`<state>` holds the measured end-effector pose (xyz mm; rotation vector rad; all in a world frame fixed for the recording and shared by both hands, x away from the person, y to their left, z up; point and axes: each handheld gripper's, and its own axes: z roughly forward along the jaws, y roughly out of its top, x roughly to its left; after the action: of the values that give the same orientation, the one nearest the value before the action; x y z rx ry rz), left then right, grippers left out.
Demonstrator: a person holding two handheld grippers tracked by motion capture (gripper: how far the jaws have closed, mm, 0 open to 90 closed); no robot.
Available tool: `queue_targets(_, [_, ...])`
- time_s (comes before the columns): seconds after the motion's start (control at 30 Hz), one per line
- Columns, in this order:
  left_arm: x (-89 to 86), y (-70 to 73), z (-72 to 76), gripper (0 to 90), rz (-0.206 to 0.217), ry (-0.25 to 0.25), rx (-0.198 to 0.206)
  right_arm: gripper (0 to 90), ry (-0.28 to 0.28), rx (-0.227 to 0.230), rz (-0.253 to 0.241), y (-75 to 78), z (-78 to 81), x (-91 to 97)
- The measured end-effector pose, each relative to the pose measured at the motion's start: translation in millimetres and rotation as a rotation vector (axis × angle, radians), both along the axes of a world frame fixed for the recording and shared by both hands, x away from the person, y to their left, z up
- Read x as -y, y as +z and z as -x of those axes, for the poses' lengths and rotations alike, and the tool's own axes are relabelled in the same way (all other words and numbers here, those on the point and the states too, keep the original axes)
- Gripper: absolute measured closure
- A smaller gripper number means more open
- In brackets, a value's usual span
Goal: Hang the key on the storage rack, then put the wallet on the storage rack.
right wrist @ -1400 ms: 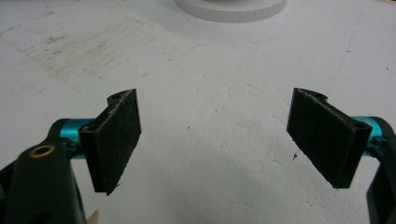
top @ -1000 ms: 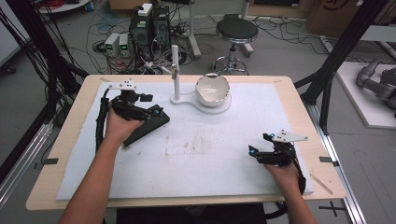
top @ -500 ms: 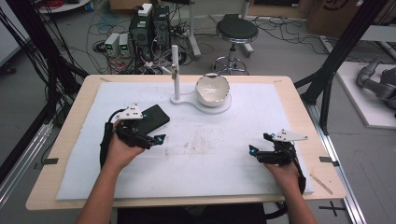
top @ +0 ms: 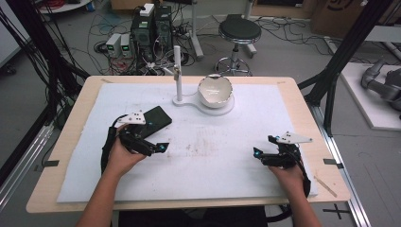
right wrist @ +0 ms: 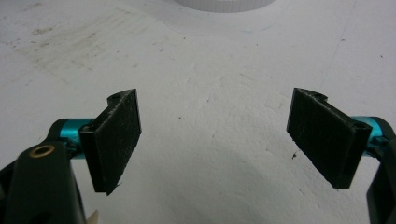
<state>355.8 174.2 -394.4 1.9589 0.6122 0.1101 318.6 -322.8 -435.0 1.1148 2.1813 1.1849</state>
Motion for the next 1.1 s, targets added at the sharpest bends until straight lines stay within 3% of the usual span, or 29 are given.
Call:
queue_targets(0.13, [-3.1, 1.0, -0.2, 6.9, 0.021, 0.002, -0.042, 18.2, -0.007, 0.001, -0.004, -0.2, 0.1, 2.0])
queue_targets(0.27, [-6.9, 3.8, 1.5, 6.9, 0.048, 0.009, -0.017, 18.2, 0.001, 0.004, -0.001, 0.3, -0.7, 0.4])
queue_targets(0.43, [-14.7, 2.9, 0.4, 6.9, 0.047, 0.02, -0.008, 18.2, 0.014, 0.005, -0.003, 0.5, -0.2, -2.5])
queue_targets(0.57, [-25.3, 3.0, -3.7, 6.9, 0.087, 0.053, 0.01, 18.2, 0.006, -0.004, -0.011, 0.4, -1.7, -2.1])
queue_targets(0.8, [-44.7, 0.7, -9.9, 6.9, 0.087, 0.134, 0.011, 18.2, 0.013, -0.001, -0.01, -0.1, -1.1, -3.4])
queue_targets(0.93, [-59.3, -4.6, -17.1, 6.9, 0.099, 0.177, -0.009, 18.2, 0.009, 0.006, -0.011, 1.2, 1.8, -3.3])
queue_targets(1.1, [-76.0, -8.5, -33.7, 6.9, 0.055, 0.212, -0.038, 18.2, 0.009, 0.011, -0.015, 2.4, 3.6, -1.0])
